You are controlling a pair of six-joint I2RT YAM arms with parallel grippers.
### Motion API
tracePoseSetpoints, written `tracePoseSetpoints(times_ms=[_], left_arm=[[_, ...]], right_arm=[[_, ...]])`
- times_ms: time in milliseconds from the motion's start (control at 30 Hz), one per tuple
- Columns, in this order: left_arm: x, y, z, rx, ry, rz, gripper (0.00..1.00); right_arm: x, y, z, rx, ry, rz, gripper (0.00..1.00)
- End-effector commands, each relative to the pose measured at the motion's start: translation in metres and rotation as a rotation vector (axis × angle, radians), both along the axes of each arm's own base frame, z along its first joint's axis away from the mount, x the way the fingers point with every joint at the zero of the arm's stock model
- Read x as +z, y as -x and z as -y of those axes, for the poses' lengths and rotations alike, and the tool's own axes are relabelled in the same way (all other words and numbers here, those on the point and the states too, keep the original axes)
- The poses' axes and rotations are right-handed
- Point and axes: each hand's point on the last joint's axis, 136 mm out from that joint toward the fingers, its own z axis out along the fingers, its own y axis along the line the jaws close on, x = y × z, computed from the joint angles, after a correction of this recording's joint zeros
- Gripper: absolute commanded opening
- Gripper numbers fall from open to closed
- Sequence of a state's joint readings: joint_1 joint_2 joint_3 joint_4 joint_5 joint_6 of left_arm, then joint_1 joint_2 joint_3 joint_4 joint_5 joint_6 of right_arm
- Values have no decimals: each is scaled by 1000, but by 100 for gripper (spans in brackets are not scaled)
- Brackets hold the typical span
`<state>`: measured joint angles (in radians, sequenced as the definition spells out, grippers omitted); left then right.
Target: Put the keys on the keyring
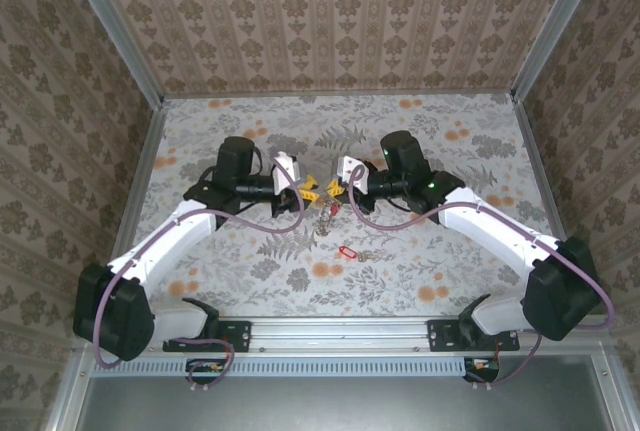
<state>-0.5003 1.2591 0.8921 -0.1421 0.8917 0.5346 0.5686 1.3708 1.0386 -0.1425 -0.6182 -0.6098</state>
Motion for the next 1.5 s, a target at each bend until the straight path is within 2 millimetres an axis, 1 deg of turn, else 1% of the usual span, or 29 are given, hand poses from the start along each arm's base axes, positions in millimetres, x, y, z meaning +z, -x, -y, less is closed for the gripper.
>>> tracePoseSetpoints(times_ms=[0,67,200,433,600,800,1000,1033,1067,1167,1267,1333,1400,1467], left_arm=[[-4,4,7,-37,-38,6,29],[-2,4,12,-46,-30,6,29],[6,3,15,-49,5,23,29],[17,2,10,-45,25,66,29],[22,8,10,-98,39,69,21],[24,10,11,-114,47,77,15],[16,13,15,-139,48,68,7],[14,14,16,-139,45,65,2],[13,13,16,-137,42,65,0],[11,14,16,-133,31,75,0],[17,11,15,-100,58,77,0],[30,6,12,-83,117,49,0],[40,4,10,-80,154,38,0],[46,4,10,-83,174,38,0]], right_arm=[[13,-3,-6,15,3,40,0],[14,-2,-7,16,0,42,0],[16,-1,-8,20,-3,41,0],[14,3,-8,35,-4,34,0],[15,4,-8,38,-10,39,0],[17,5,-8,42,-16,44,0],[26,5,-10,35,-68,48,0],[26,4,-10,33,-72,46,0],[27,5,-10,35,-74,48,0],[27,6,-9,32,-76,47,0],[22,5,-6,26,-63,34,0],[19,5,0,21,-57,7,11],[18,5,4,13,-62,-7,19],[18,4,7,-3,-75,-6,23]])
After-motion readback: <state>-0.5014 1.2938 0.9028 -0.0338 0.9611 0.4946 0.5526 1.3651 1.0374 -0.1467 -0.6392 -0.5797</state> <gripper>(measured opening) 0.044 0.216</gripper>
